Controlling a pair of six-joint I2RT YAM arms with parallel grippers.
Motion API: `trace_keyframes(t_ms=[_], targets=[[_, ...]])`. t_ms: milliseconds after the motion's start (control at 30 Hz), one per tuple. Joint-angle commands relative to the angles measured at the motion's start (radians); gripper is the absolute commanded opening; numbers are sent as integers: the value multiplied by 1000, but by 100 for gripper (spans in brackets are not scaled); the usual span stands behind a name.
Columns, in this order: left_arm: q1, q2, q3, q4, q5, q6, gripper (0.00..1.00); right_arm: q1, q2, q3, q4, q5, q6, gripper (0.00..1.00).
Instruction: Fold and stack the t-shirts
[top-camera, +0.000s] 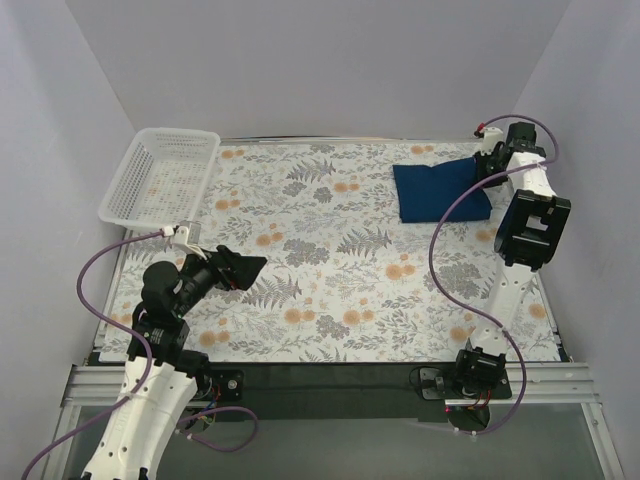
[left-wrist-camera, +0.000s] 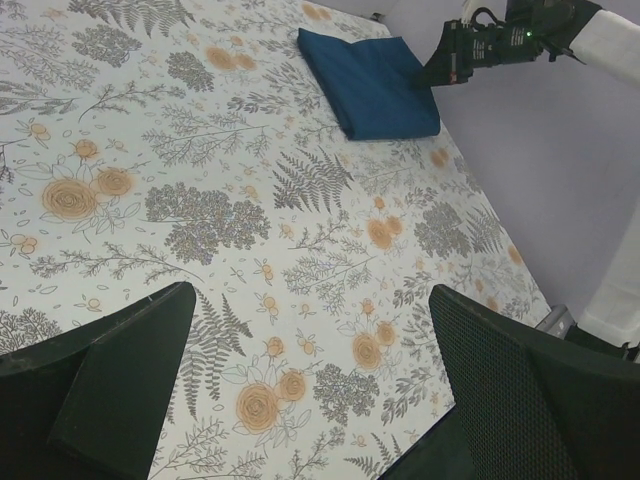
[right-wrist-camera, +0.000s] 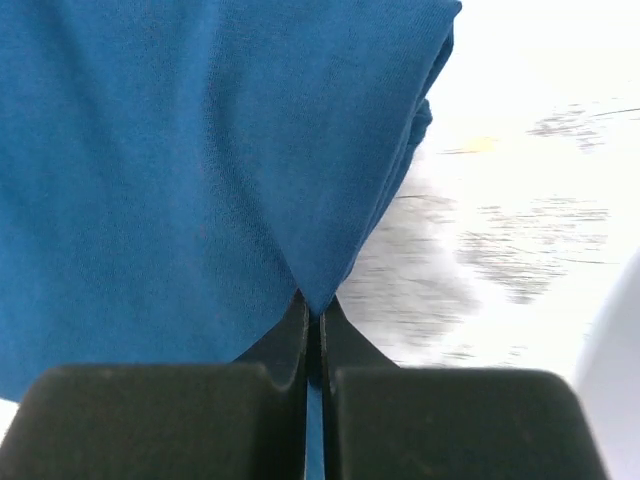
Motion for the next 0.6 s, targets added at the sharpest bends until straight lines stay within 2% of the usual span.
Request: trace_keyframes(t_ms=[0,33,67,167,267,433,500,533,567], targets=[[5,13,-4,-3,25,-1,97,-8,48,144,-40,116,-115,1],[5,16,-4,-3,26,-2,97,-11,61,164,-49,144,-121,3],[5,20,-4,-1,34,-2,97,-10,76,179,-49,158,-129,18],[5,22,1,-3,39,-1,96,-11,84,213,-43,201,-126,39],[5,16,-2,-3,39,-2,96,-10,47,221,-14,234,-114,51],[5,20,13,-1,26,10,96,-2,-68,173,18,248,-130,56],[5,24,25,9,16,24,97,3,-166,75,2,201,-150,56],[5,34,28,15,9,27,98,6,-209,31,-8,111,-193,57],[5,43,33,20,-3,31,98,10,-309,-94,-11,63,-207,59]])
